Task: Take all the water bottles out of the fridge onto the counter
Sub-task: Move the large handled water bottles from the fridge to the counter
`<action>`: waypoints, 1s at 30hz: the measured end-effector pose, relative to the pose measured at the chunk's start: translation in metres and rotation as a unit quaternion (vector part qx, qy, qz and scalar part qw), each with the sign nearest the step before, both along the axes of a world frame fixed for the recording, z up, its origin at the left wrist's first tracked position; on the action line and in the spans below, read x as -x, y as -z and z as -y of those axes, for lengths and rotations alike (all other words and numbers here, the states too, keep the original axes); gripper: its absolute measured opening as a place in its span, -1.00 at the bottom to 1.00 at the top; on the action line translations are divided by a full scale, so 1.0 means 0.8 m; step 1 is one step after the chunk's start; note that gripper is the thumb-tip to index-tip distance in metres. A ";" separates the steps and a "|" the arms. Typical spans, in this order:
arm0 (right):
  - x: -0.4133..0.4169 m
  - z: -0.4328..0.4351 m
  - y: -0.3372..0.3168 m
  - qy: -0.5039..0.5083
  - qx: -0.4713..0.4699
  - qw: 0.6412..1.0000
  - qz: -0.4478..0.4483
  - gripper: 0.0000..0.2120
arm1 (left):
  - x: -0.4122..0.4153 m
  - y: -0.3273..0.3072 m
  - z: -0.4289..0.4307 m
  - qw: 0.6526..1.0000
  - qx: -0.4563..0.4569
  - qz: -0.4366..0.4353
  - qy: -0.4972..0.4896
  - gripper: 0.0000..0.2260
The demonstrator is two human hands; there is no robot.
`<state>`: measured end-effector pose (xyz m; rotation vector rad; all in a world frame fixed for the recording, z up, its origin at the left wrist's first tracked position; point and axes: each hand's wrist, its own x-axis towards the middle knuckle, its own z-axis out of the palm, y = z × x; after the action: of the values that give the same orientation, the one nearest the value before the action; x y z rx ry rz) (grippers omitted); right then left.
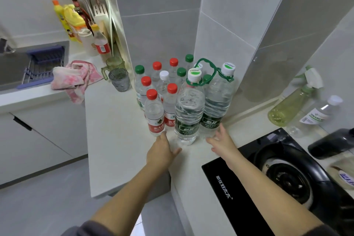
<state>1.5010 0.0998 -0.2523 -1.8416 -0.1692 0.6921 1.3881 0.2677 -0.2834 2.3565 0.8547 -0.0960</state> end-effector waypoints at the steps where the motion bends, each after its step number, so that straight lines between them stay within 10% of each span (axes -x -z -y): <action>1: 0.012 0.000 -0.004 -0.014 0.015 1.000 0.007 -0.29 | 0.017 -0.005 -0.005 1.000 -0.013 0.001 0.006 -0.27; 8: 0.106 -0.036 -0.025 -0.192 0.131 0.958 0.169 -0.26 | 0.159 -0.048 -0.040 0.991 -0.126 0.033 0.027 -0.36; 17: 0.289 -0.117 -0.051 -0.389 0.250 0.787 0.409 -0.30 | 0.420 -0.075 -0.064 0.969 -0.224 0.055 -0.089 -0.39; 30: 0.682 -0.189 -0.092 -0.540 0.113 0.651 0.521 -0.32 | 0.830 -0.108 -0.012 0.911 -0.278 0.039 -0.304 -0.38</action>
<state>0.9551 0.2507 -0.1786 -2.0480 -2.1623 0.2719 0.7242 0.2775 -0.1968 2.4303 1.7071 0.5642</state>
